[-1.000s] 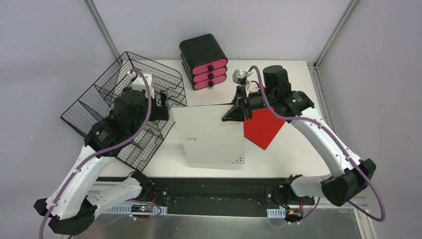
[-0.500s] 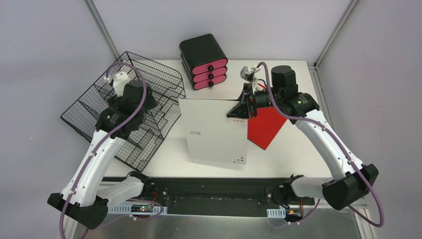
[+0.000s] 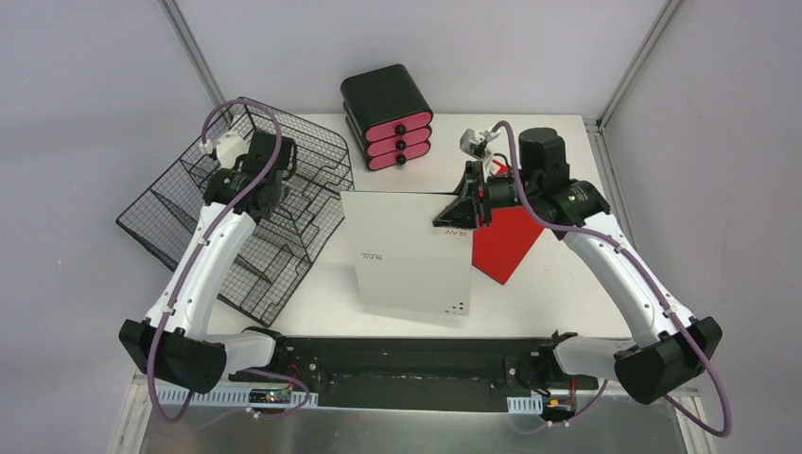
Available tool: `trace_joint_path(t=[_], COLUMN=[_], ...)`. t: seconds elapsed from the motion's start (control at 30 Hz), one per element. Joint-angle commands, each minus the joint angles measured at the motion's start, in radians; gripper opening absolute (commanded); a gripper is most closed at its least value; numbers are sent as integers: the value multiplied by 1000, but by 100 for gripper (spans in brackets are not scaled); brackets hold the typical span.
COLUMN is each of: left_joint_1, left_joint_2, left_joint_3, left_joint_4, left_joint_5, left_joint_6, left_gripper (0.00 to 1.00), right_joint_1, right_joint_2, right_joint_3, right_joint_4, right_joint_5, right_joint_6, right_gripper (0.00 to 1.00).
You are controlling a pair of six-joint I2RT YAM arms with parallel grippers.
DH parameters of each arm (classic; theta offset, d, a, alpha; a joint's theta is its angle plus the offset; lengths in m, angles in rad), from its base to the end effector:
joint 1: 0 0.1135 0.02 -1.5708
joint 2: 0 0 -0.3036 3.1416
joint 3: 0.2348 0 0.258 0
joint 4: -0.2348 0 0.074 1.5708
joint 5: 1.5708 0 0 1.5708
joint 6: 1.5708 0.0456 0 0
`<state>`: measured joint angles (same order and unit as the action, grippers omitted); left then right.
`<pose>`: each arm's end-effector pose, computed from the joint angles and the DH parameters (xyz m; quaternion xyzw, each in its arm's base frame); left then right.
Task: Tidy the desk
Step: Move the storage box to the center of the board.
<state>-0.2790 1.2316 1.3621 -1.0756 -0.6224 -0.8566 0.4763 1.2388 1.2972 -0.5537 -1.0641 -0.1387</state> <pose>0.2236 -0.0364 0.4020 -0.3483 0.8414 0.0881 0.4037 0.2062 0.1513 0.4294 -0.4717 0.6268 0.5037 0.3619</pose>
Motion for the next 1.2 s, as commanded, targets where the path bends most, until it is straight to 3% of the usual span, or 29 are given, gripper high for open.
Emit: trace_joint_path(t=[0.0, 0.27, 0.53, 0.9, 1.03, 1.17], left_joint_1=[8, -43, -249, -387, -404, -405], left_joint_2=[-18, -35, 39, 129, 126, 64], left_joint_3=[24, 69, 121, 161, 174, 146], left_joint_4=[-16, -14, -11, 70, 101, 162], left_joint_5=[64, 200, 158, 133, 168, 199], left_joint_6=[-79, -143, -303, -439, -381, -245], left_gripper=[16, 10, 10, 10, 19, 38], right_joint_1=[-14, -56, -160, -303, -317, -315], right_joint_2=[-53, -85, -132, -165, -179, -180], right_joint_3=[10, 22, 43, 108, 121, 144], right_joint_4=[64, 44, 12, -124, -178, -253], right_joint_5=[-59, -62, -100, -175, -185, -206], right_joint_6=[20, 7, 1, -52, -81, -117], right_gripper=[0, 0, 0, 0, 0, 0])
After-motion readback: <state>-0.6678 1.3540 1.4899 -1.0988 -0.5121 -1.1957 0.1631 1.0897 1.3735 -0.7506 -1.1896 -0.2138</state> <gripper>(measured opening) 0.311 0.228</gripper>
